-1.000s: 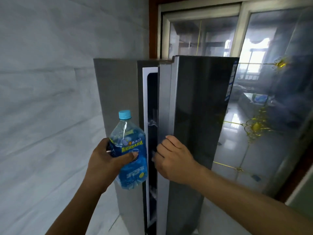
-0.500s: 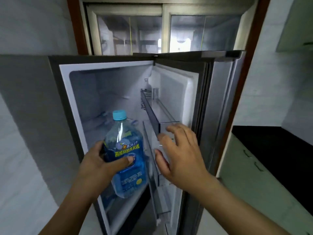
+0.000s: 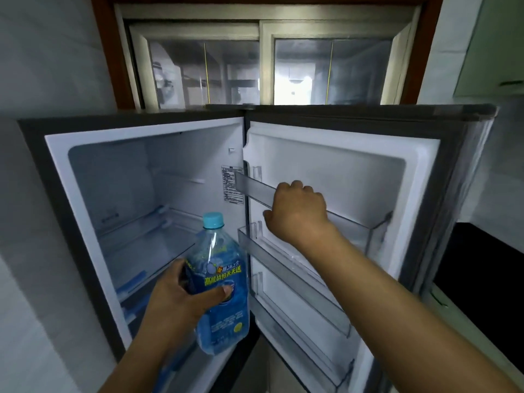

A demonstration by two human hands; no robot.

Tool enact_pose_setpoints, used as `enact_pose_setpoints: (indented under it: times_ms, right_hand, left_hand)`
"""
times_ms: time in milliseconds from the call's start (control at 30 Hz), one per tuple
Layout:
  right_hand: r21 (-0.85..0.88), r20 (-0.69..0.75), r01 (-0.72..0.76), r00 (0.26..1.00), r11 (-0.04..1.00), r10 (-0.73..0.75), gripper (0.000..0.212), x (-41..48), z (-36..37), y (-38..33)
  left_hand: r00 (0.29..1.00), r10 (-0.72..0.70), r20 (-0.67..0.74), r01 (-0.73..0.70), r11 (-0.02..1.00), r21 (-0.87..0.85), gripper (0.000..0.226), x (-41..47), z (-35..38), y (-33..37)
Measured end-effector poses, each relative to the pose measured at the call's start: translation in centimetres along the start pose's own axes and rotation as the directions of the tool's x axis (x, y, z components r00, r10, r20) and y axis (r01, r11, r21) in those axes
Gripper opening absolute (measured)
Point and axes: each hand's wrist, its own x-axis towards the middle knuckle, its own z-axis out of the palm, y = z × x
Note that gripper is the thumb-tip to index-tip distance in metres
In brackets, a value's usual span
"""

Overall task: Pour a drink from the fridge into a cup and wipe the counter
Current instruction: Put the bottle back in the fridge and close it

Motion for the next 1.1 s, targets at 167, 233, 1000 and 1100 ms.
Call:
enact_pose_setpoints:
  times_ms: [167,233,1000,1100]
  right_hand:
    - [0.079,-0.01,0.062,0.998,0.995,-0.061,0.049,6.1,3.1,0.1]
    - [0.126,-0.006,0.113,0.994,0.986,-0.113,0.042,8.5,4.2,0.4]
    - [0.191,-0.313,0.376,0.899,0.907,-0.307,0.02,17.5,10.1,1.7]
    - [0.188,-0.229,0.393,0.909,0.9,-0.349,0.033,18.3,9.8,0.1]
  left_hand:
    - [0.995,0.012,-0.103,-0.008,0.999,0.036,0.056,3.9,1.5,-0.3]
    - [0.989,0.019,-0.149,-0.01,0.998,0.06,0.053,5.7,2.1,-0.3]
    - [0.939,-0.045,-0.34,0.067,0.996,0.055,0.082,19.4,2.8,-3.7]
    - [0.933,-0.026,-0.36,0.032,0.999,0.013,0.064,22.3,1.4,-3.9]
